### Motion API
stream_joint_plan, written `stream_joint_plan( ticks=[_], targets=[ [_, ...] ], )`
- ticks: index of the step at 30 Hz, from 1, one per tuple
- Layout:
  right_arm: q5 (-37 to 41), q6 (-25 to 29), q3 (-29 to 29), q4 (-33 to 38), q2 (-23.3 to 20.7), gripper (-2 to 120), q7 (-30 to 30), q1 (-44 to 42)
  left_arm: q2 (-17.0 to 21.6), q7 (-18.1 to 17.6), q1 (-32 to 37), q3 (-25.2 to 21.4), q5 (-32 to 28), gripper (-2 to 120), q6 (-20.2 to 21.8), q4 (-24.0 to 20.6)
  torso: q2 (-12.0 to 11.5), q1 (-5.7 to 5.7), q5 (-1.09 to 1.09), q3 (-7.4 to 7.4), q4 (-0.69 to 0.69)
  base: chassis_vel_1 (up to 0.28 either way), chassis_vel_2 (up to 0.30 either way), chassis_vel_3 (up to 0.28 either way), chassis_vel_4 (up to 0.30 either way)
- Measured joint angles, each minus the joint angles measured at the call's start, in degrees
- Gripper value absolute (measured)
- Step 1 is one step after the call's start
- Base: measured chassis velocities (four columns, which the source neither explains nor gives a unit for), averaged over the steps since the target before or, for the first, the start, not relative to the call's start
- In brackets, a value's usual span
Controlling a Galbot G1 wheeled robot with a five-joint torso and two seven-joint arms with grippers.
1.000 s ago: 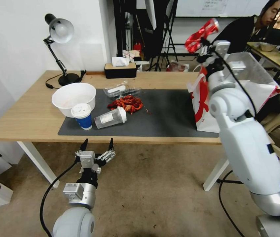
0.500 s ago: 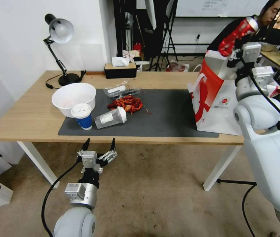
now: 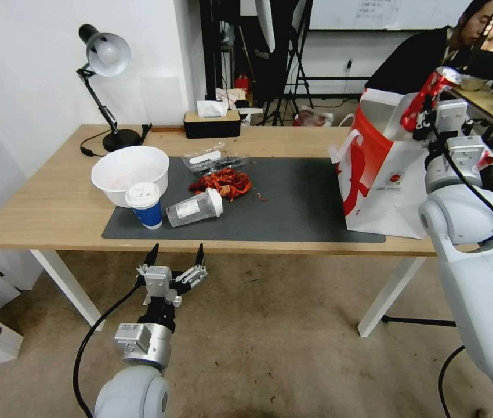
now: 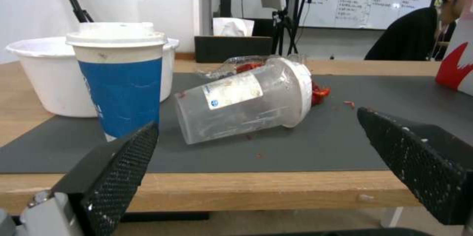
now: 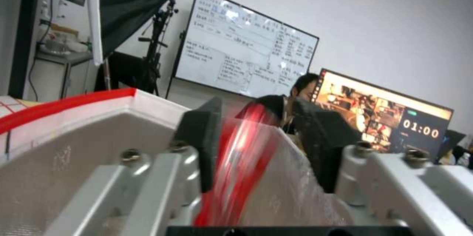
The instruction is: Pick up the trash from the table and place it into the takeout bag.
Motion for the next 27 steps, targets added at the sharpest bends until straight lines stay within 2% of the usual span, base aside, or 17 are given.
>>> stream_joint_plan(
  ticks=[4, 5, 6, 8, 10, 13, 14, 16, 21, 27],
  targets=[
    [1.82, -0.55, 0.00, 0.13, 0.15, 60, 1.32, 0.65, 0.00, 0.01, -0.01, -0.08, -0.01, 100, -0.07, 0.00, 0.00, 0.00, 0.00, 0.00, 0.00, 0.000, 0.000, 0.000, 0.000],
    [1.82, -0.55, 0.00, 0.13, 0.15, 60, 1.32, 0.65, 0.00, 0.01, -0.01, -0.08, -0.01, 100, -0.07, 0.00, 0.00, 0.00, 0.00, 0.00, 0.00, 0.000, 0.000, 0.000, 0.000],
    [3.54, 0.46, -0.08, 0.32, 0.15, 65, 1.58, 0.96, 0.00, 0.01, -0.01, -0.09, -0.02, 100, -0.09, 0.00, 0.00, 0.00, 0.01, 0.00, -0.01, 0.000, 0.000, 0.000, 0.000],
    [7.49, 4.17, -0.44, 0.77, 0.10, 75, 1.16, 1.36, 0.00, 0.02, -0.03, -0.09, -0.04, 100, -0.10, 0.00, 0.00, 0.00, 0.00, 0.00, 0.00, 0.000, 0.000, 0.000, 0.000],
    [9.13, 5.90, -0.54, 0.95, 0.07, 76, 0.40, 1.50, 0.00, 0.02, -0.06, -0.10, -0.06, 100, -0.10, 0.00, 0.00, 0.00, 0.00, 0.00, 0.00, 0.000, 0.000, 0.000, 0.000],
    [18.66, 13.63, -1.03, 2.20, -0.13, 91, -4.17, 1.80, 0.01, 0.02, -0.19, -0.17, -0.17, 100, -0.10, 0.00, 0.00, 0.00, 0.00, 0.00, 0.00, 0.000, 0.000, 0.000, 0.000],
    [18.66, 13.63, -1.03, 2.20, -0.13, 91, -4.17, 1.80, 0.01, 0.02, -0.19, -0.17, -0.17, 100, -0.10, 0.00, 0.00, 0.00, 0.00, 0.00, 0.00, 0.000, 0.000, 0.000, 0.000],
    [23.78, 16.87, -1.40, 3.27, -0.26, 99, -7.04, 1.41, 0.00, 0.02, -0.21, -0.21, -0.21, 100, -0.10, 0.00, 0.00, 0.00, -0.01, 0.00, 0.00, 0.000, 0.000, 0.000, 0.000],
    [27.73, 21.19, -2.96, 5.35, -0.65, 100, -11.17, -2.41, 0.01, 0.01, -0.21, -0.22, -0.24, 100, -0.10, 0.00, 0.00, 0.00, -0.01, 0.00, 0.00, 0.000, 0.000, 0.000, 0.000],
    [25.10, 24.14, -4.68, 7.51, -0.58, 100, -12.91, -9.41, 0.01, -0.02, -0.30, -0.31, -0.39, 100, -0.10, 0.12, 0.00, 0.00, 0.01, 0.00, -0.01, 0.000, 0.000, 0.000, 0.000]
  ],
)
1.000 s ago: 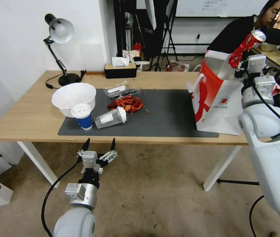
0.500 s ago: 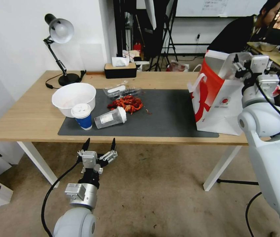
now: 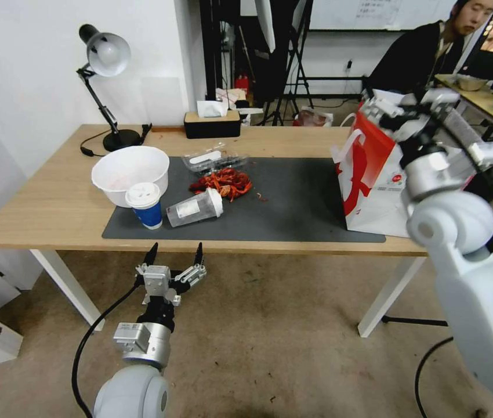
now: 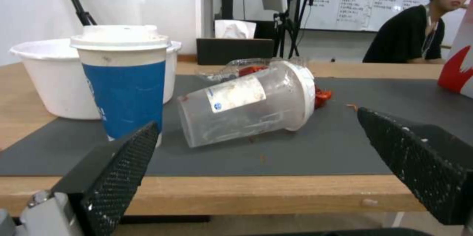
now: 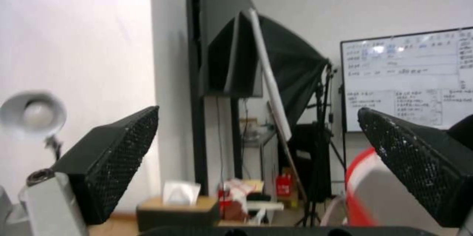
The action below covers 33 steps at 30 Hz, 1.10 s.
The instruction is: Pick up the trash from the table and place it into the takeout bag.
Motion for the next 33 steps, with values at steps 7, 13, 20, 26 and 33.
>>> stream_joint_plan(
  ticks=[7, 13, 20, 26, 33],
  targets=[
    [-7.60, 4.80, -0.93, 2.79, 0.71, 100, 0.24, -10.06, 0.11, -0.03, -0.27, -0.08, -0.18, 100, -0.04, 0.12, 0.00, 0.00, -0.02, 0.00, 0.01, 0.000, 0.000, 0.000, 0.000],
    [-14.01, 9.46, 0.52, 4.96, 2.44, 100, 1.51, -21.47, 0.58, -0.06, -0.36, -0.12, -0.49, 100, -0.10, 0.13, 0.00, 0.00, -0.01, 0.00, 0.00, 0.000, 0.000, 0.000, 0.000],
    [-19.43, 14.07, 1.88, 6.59, 5.10, 100, 5.59, -31.96, 1.40, -0.10, -0.32, -0.14, -0.97, 100, -0.44, 0.09, -0.01, -0.01, -0.01, 0.00, 0.00, 0.000, 0.000, 0.000, 0.000],
    [-22.13, 16.96, 2.16, 6.20, 6.69, 100, 7.53, -38.01, 1.94, -0.14, -0.11, -0.12, -1.11, 100, -1.00, 0.08, -0.01, -0.01, -0.01, -0.01, 0.00, 0.000, 0.000, 0.000, 0.000],
    [-25.23, 20.27, 1.49, 2.73, 8.37, 100, 8.89, -41.35, 2.47, -0.19, 0.17, -0.08, -1.12, 100, -1.31, 0.08, -0.01, -0.01, 0.00, 0.00, 0.00, 0.000, 0.000, 0.000, 0.000]
  ],
)
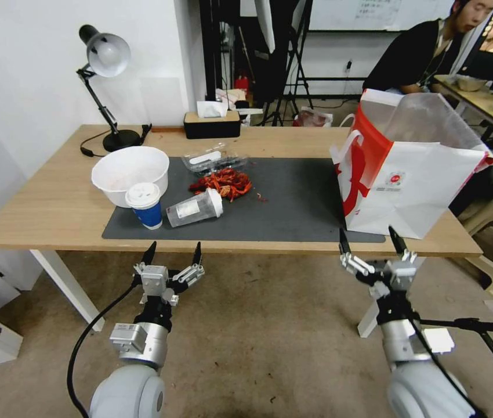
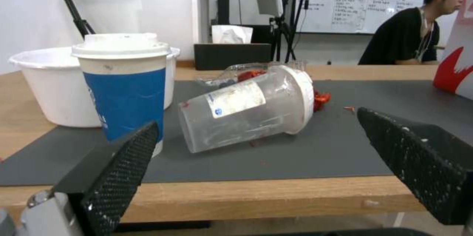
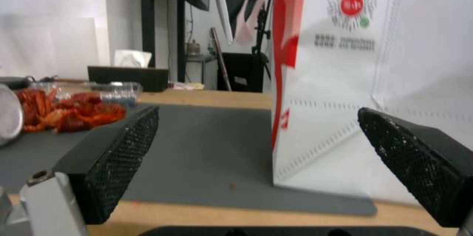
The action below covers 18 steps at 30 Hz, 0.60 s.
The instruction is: Pick up the trash from the table and place it into the takeout bag.
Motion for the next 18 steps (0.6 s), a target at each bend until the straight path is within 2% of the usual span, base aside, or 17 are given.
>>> stream_joint_plan(
  ticks=[10, 18],
  targets=[
    [-0.39, 0.54, -0.17, -0.69, 0.60, 100, 0.58, -0.18, 0.55, -0.02, -0.28, 0.12, 0.05, 100, -0.01, 0.35, 0.00, 0.00, 0.00, 0.00, 0.01, 0.000, 0.000, 0.000, 0.000],
    [-0.43, 0.06, -0.66, -0.94, 0.69, 100, 0.64, 1.52, 3.35, -0.86, -3.63, -0.52, 0.08, 100, 0.00, 2.70, 0.00, 0.00, 0.00, 0.00, 0.00, 0.000, 0.000, 0.000, 0.000]
  ],
)
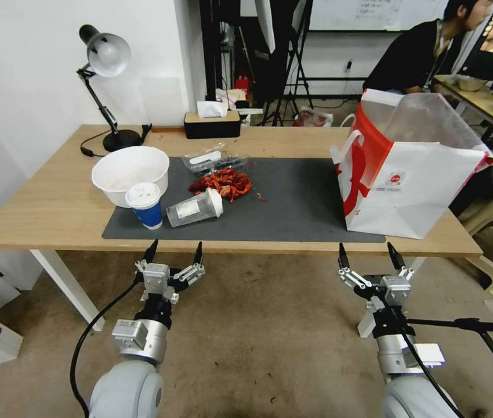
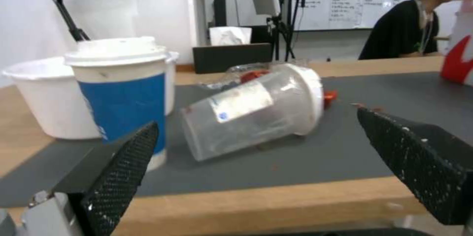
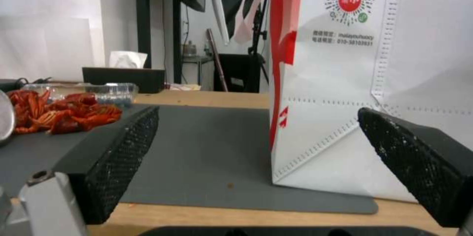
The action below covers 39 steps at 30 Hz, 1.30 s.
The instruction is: Pick up the trash from the table and place it into the takeout bag.
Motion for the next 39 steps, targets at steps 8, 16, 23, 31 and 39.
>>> stream_joint_plan(
  ticks=[8, 16, 23, 31, 39],
  targets=[
    [0.00, -0.14, -0.08, -0.23, -0.02, 100, -0.01, 0.90, 4.22, -2.42, -5.28, -1.83, -3.45, 100, 2.04, 3.69, 0.00, 0.00, -0.01, 0.00, -0.01, 0.000, 0.000, 0.000, 0.000],
    [-0.34, -0.34, -0.26, -0.24, 0.20, 100, -0.03, 1.13, 7.90, -4.57, -11.08, -2.44, -9.46, 100, 5.01, 7.76, 0.00, 0.00, 0.00, 0.00, 0.00, 0.000, 0.000, 0.000, 0.000],
    [-0.86, -0.44, -0.41, -0.05, 0.43, 100, -0.04, 1.08, 10.22, -5.61, -15.01, -2.30, -12.38, 100, 6.21, 11.61, 0.00, 0.00, 0.00, 0.00, 0.00, 0.000, 0.000, 0.000, 0.000],
    [-1.16, -0.41, -0.30, 0.05, 0.58, 100, 0.00, 0.70, 12.97, -6.64, -19.35, -1.87, -15.50, 100, 7.12, 16.73, 0.00, 0.01, 0.00, 0.00, 0.00, 0.000, 0.000, 0.000, 0.000],
    [-1.34, -0.44, -0.51, -0.07, 0.75, 100, 0.04, 1.15, 14.31, -6.88, -20.76, -1.65, -17.62, 97, 7.60, 17.95, 0.00, 0.01, 0.00, 0.01, 0.00, 0.000, 0.000, 0.000, 0.000]
  ],
)
